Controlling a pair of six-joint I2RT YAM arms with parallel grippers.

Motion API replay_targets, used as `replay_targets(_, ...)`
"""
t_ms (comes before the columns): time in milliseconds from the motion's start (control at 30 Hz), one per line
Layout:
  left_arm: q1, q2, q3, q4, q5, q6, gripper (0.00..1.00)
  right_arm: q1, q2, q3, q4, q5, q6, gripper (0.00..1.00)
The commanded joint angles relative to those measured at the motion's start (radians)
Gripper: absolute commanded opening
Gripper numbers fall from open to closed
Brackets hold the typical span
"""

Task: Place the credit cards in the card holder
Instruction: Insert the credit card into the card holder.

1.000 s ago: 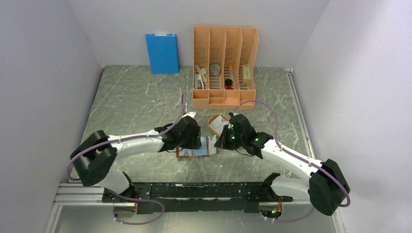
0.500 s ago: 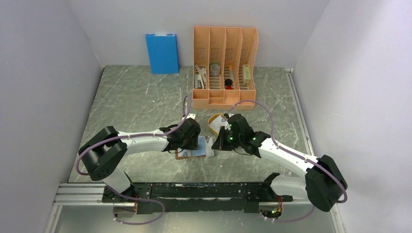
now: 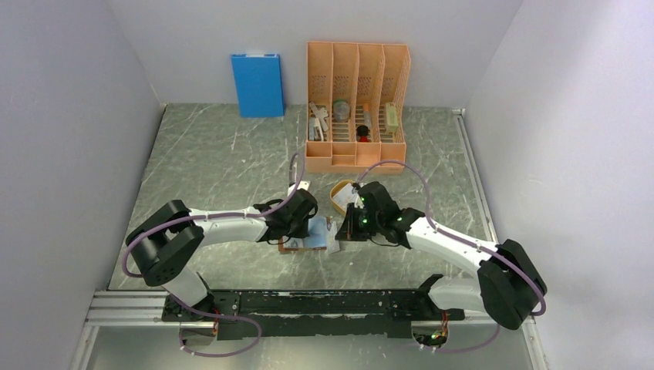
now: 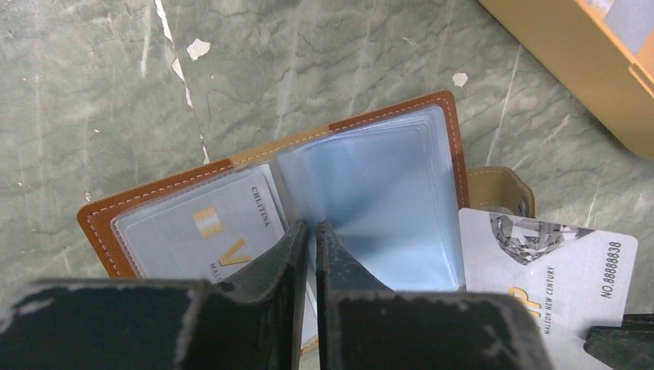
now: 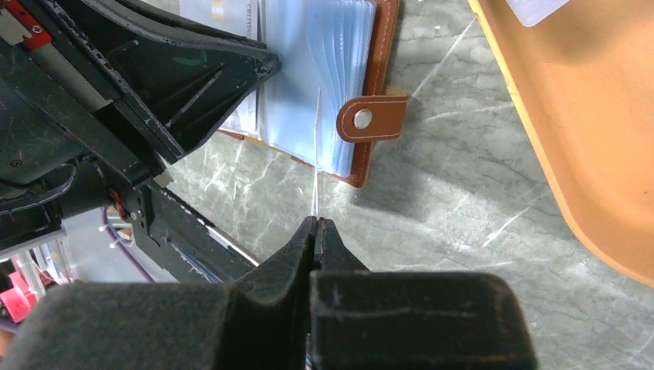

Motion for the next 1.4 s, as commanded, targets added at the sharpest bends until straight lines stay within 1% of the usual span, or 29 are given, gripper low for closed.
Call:
replay_targets(0, -0.006, 0.041, -0.047, -0.03, -0.035, 0.011, 0.11, 0.007, 0.019, 0.001, 0.03, -0.02, -0.017, 0.0)
replay_targets(233, -0.006, 0.042, -0.059, -0.024, -0.033, 0.007, 0.07, 0.007, 0.042, -0.003, 0.06, -0.039, -0.007, 0.0)
replay_targets(367, -0.005, 0.046, -0.06, -0.024, -0.033, 0.009, 0.06, 0.007, 0.044, 0.003, 0.059, -0.017, -0.01, 0.0)
replay_targets(533, -0.006, 0.045, -0.065, -0.022, -0.037, 0.008, 0.05, 0.007, 0.011, 0.037, 0.018, 0.008, -0.048, 0.0)
replay_targets(633, -0.005, 0.045, -0.069, -0.019, -0.037, 0.009, 0.05, 0.006, 0.001, 0.081, -0.04, 0.026, -0.1, 0.0)
replay_targets(733, -0.005, 0.044, -0.072, -0.017, -0.036, 0.007, 0.05, -0.002, 0.014, 0.122, -0.082, 0.038, -0.142, 0.0)
replay_targets(1000, -0.005, 0.042, -0.081, -0.016, -0.038, 0.004, 0.05, -0.021, 0.106, 0.192, -0.102, -0.048, -0.211, 0.0)
replay_targets(1133, -0.006, 0.041, -0.079, -0.019, -0.04, 0.007, 0.05, -0.021, 0.142, 0.206, -0.111, -0.054, -0.219, 0.0)
replay_targets(1367, -0.005, 0.043, -0.079, -0.019, -0.04, 0.007, 0.05, -0.033, 0.154, 0.197, -0.117, -0.045, -0.214, 0.0)
